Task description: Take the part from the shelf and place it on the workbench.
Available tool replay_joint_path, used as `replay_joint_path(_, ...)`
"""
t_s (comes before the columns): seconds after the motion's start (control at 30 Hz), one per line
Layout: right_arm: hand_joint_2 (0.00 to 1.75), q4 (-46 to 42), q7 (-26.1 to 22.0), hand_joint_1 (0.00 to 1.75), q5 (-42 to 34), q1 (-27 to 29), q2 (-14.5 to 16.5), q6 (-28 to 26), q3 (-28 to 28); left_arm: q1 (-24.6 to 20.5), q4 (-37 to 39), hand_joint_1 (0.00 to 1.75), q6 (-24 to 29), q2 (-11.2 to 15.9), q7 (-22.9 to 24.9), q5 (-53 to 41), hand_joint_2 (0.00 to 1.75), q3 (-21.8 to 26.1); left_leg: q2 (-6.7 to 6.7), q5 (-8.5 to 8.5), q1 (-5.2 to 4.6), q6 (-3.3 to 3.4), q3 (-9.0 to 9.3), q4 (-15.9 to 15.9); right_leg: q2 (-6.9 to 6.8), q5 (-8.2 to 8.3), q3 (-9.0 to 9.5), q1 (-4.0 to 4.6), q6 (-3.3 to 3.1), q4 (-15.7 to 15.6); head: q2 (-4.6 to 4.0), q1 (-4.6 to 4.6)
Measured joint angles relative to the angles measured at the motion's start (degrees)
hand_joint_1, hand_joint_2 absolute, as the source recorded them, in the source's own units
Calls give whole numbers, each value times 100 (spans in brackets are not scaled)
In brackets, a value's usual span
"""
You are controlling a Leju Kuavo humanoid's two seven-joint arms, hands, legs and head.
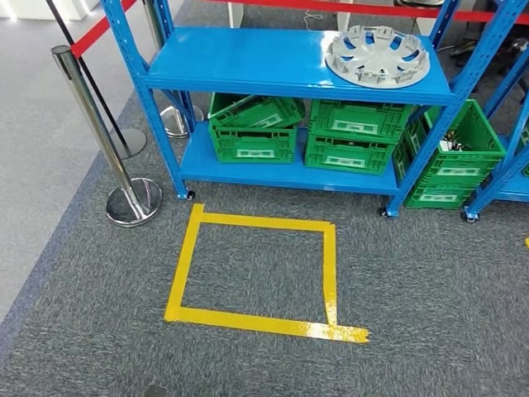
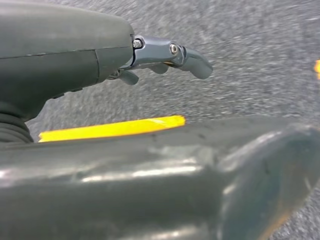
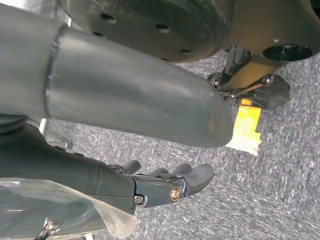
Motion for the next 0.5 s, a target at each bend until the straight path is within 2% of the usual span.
replay_joint_path(0.03,0,0,1,0,0,-1,0,-1,0,5,0,0,-12,-2,4,-4,0,0,0,4,15,31,27,-31,13,-98,-101,2,22,192,1,14)
replay_joint_path(0.07,0,0,1,0,0,1,0,-1,0,6,0,0,-22,-4,5,-9,0,0,1,-6,18,57,46,-41,25,-239,-284,1,36,515,0,31)
replay_joint_path(0.13,0,1,2,0,7,13,0,-2,0,7,0,0,-35,-7,7,-14,0,0,-1,-45,13,93,73,-40,32,-492,-745,1,61,1282,0,47)
replay_joint_path(0.17,0,1,2,0,12,25,0,-4,0,14,0,0,-36,-7,8,-13,0,0,-6,-70,10,99,100,-39,33,-498,-910,1,70,1506,0,46)
replay_joint_path(0.2,0,1,3,0,17,37,0,-5,0,21,0,0,-36,-6,9,-13,0,0,-16,-100,9,96,138,-38,32,-382,-966,0,74,1507,0,47)
replay_joint_path(0.23,0,1,3,0,20,46,0,-7,0,27,0,0,-36,-6,9,-12,0,1,-27,-136,10,87,189,-37,32,-158,-901,-2,72,1276,0,48)
replay_joint_path(0.27,0,1,3,0,21,50,0,-7,0,31,0,0,-36,-7,9,-13,0,1,-37,-179,11,73,244,-37,32,104,-754,-5,65,890,0,48)
replay_joint_path(0.3,0,3,3,0,21,48,1,-7,0,29,0,0,-36,-7,8,-13,0,1,-46,-225,2,46,288,-31,39,280,-592,-2,52,523,0,50)
replay_joint_path(0.33,0,5,3,0,21,41,3,-6,0,24,0,0,-36,-7,5,-14,0,1,-52,-267,-8,17,315,-20,45,370,-438,-1,25,226,1,49)
replay_joint_path(0.37,0,8,4,0,21,34,8,-5,0,16,0,0,-36,-5,3,-16,0,1,-55,-297,-16,-12,326,-13,53,374,-344,4,-4,60,0,42)
replay_joint_path(0.5,0,9,8,0,28,43,24,-8,-1,-1,0,0,-36,2,-5,-36,0,1,-49,-388,-4,-118,337,52,56,269,-233,2,-138,-33,1,2)
